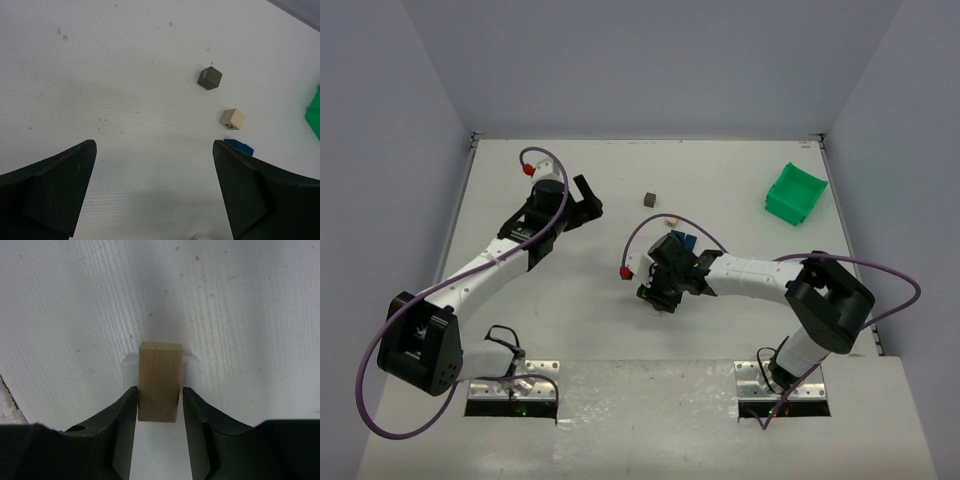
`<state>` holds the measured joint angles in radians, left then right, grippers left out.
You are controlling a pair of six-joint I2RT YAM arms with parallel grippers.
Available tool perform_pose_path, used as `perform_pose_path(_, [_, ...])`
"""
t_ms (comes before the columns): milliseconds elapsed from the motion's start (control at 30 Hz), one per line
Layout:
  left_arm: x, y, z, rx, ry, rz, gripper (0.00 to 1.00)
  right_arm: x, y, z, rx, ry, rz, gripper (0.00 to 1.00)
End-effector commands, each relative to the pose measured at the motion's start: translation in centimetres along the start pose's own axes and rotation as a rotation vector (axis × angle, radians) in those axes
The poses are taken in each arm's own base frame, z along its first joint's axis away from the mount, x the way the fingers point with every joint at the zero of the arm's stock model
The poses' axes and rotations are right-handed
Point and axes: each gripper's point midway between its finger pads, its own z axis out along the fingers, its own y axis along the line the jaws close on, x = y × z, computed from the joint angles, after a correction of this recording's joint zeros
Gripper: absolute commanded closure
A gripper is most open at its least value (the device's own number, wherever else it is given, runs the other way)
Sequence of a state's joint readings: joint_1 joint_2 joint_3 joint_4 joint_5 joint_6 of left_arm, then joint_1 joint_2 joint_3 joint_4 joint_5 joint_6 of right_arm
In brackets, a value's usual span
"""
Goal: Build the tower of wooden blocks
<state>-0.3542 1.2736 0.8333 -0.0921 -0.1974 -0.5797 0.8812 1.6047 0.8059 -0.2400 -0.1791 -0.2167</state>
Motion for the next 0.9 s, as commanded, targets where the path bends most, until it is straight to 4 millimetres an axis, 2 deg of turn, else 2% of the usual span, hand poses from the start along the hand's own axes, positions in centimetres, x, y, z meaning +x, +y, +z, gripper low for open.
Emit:
perform_pose_path(0, [-1.5,-1.0,-0.5,0.045,-0.055,-0.006,0.00,-0.8,-0.3,0.1,0.010,-0.017,0.000,0.56])
perform_pose_path(400, [-1.6,-1.2,-0.6,0.055,-0.053,-0.004,0.00,-2.4,-1.1,-0.9,0.053,-0.063,0.009,0.47])
perform_pose_path(867, [-1.6,-1.3,-0.6,0.059,-0.055,-0.003,0.00,-2.1,-1.7,-0.9,0.086,-0.040,0.005,0.45])
